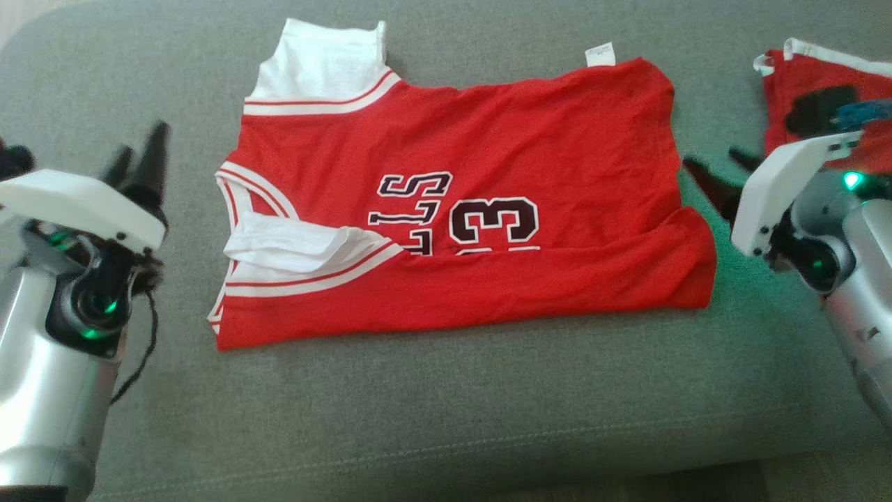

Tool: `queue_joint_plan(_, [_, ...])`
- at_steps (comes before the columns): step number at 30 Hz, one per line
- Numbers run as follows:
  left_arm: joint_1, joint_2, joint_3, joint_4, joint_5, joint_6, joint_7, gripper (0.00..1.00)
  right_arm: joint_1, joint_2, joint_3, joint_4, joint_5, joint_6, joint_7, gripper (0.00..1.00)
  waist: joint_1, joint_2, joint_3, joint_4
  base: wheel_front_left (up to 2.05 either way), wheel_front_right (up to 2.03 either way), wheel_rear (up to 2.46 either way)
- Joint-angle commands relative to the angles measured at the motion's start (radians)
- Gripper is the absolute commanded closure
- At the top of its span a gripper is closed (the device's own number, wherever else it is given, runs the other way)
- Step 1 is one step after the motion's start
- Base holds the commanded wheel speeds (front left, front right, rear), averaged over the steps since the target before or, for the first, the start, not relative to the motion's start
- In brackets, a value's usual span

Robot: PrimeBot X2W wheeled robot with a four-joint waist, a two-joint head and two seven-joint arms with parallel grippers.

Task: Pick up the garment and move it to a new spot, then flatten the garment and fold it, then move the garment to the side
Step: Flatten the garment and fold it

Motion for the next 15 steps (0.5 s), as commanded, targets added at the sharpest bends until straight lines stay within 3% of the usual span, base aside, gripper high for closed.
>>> queue_joint_plan(1, [-0.048, 0.037, 0.054, -0.039, 0.032, -0.008, -0.070, 0.00, -0.014, -0.007, -0.020, -0.043, -0.004, 0.000, -0.061, 0.00, 0.0000, 0.0000, -0.017, 0.000, 0.00, 0.00, 0.00])
queue_joint_plan(7, [0.016, 0.002, 0.089, -0.118, 0.127, -0.009, -0.320, 0.00, 0.060, 0.001, -0.096, -0.126, -0.064, 0.000, -0.289, 0.00, 0.0000, 0.0000, -0.068, -0.004, 0.00, 0.00, 0.00])
queue_joint_plan(12, [0.118, -0.050, 0.143, -0.214, 0.220, 0.021, -0.368, 0.00, 0.168, 0.037, -0.190, -0.236, -0.169, 0.000, -0.449, 0.00, 0.0000, 0.0000, -0.100, -0.003, 0.00, 0.00, 0.00])
queue_joint_plan(15, [0.167, -0.079, 0.175, -0.273, 0.292, 0.026, -0.369, 0.00, 0.221, 0.063, -0.231, -0.288, -0.239, 0.000, -0.489, 0.00, 0.0000, 0.0000, -0.109, -0.004, 0.00, 0.00, 0.00])
